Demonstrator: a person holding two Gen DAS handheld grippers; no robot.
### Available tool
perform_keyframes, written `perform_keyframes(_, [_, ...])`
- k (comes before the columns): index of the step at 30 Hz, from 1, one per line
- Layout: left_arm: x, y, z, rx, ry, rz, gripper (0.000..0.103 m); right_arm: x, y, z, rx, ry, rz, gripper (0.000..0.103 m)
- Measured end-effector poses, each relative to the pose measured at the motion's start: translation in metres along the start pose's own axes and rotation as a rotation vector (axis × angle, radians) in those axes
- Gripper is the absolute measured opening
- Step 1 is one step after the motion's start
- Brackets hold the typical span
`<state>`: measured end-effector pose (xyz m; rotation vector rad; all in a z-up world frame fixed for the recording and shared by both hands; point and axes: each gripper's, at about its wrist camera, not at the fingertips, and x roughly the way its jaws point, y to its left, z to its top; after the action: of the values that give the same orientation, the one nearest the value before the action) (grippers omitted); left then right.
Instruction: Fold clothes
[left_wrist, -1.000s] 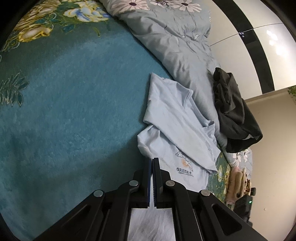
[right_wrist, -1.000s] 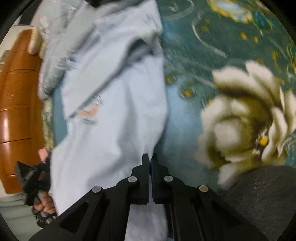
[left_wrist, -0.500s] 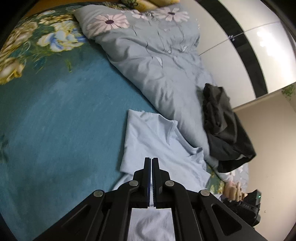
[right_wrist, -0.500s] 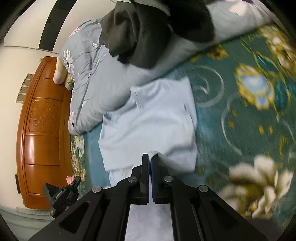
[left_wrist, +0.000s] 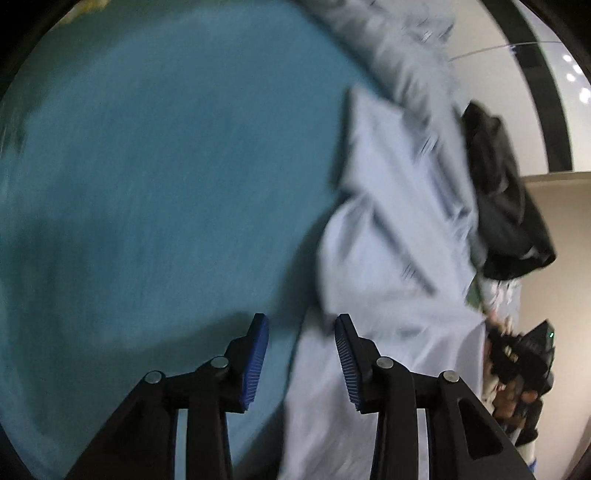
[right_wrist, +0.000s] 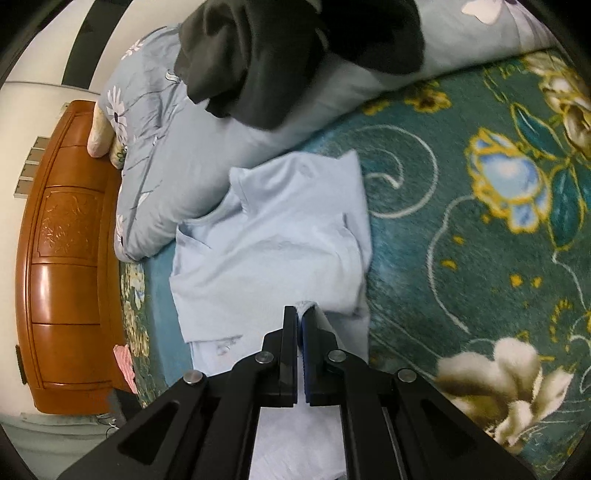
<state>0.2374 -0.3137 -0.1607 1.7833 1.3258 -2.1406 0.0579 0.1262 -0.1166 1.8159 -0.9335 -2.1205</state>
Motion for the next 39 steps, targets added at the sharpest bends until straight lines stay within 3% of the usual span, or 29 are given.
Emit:
perform_keyframes(3, [-0.001, 0.006, -0.015, -0.025, 0.038, -0.01, 0.041, -0.001, -0.007, -0.012, 0.0, 0.022, -0.022, 0.005])
perform_keyframes(5, [-0.004, 0.006, -0.021, -0.021, 0.045, -0.013, 0.041, -0.001, -0.012, -0.021, -0.001, 0.037, -0.037, 0.023])
perform_keyframes(6, [-0.005, 0.005, -0.024, -0.012, 0.046, -0.006, 0.042, -0.001, -0.014, -0.025, -0.001, 0.044, -0.044, 0.039])
perform_keyframes(7, [-0.005, 0.005, -0.027, -0.007, 0.049, -0.001, 0.042, -0.002, -0.017, -0.029, -0.001, 0.052, -0.051, 0.044])
perform_keyframes(10, [-0.001, 0.003, -0.033, -0.009, 0.093, 0.001, 0.042, 0.0, -0.022, -0.042, -0.008, 0.079, -0.082, 0.044])
perform_keyframes(13, [0.006, 0.001, -0.039, -0.009, 0.142, 0.006, 0.042, 0.021, -0.022, -0.058, -0.016, 0.159, -0.15, 0.044])
perform_keyframes(18, [0.013, 0.002, -0.048, -0.05, 0.179, -0.055, 0.043, 0.042, -0.022, -0.072, 0.021, 0.202, -0.11, 0.043])
perform_keyframes(20, [0.014, 0.004, -0.05, -0.061, 0.183, -0.069, 0.043, 0.044, -0.025, -0.075, 0.05, 0.21, -0.091, 0.041])
perform_keyframes(21, [0.013, 0.003, -0.051, -0.056, 0.177, -0.074, 0.041, 0.044, -0.026, -0.076, 0.059, 0.21, -0.086, 0.032])
perform_keyframes(22, [0.011, 0.002, -0.052, -0.052, 0.171, -0.08, 0.04, 0.042, -0.027, -0.078, 0.061, 0.205, -0.083, 0.013])
perform_keyframes(23, [0.01, 0.002, -0.053, -0.044, 0.164, -0.084, 0.04, 0.039, -0.028, -0.079, 0.062, 0.199, -0.078, 0.006])
perform_keyframes(24, [0.008, 0.0, -0.055, -0.027, 0.157, -0.085, 0.032, 0.036, -0.027, -0.08, 0.058, 0.192, -0.07, 0.004])
perform_keyframes(25, [0.006, -0.002, -0.056, -0.008, 0.149, -0.084, 0.017, 0.033, -0.025, -0.082, 0.053, 0.184, -0.059, 0.004])
perform_keyframes(26, [0.004, -0.006, -0.056, 0.015, 0.14, -0.079, 0.01, 0.028, -0.023, -0.082, 0.042, 0.175, -0.046, 0.004])
perform_keyframes(39, [-0.022, -0.026, -0.06, 0.147, 0.043, -0.067, 0.003, -0.005, -0.013, -0.086, 0.007, 0.112, 0.018, 0.003])
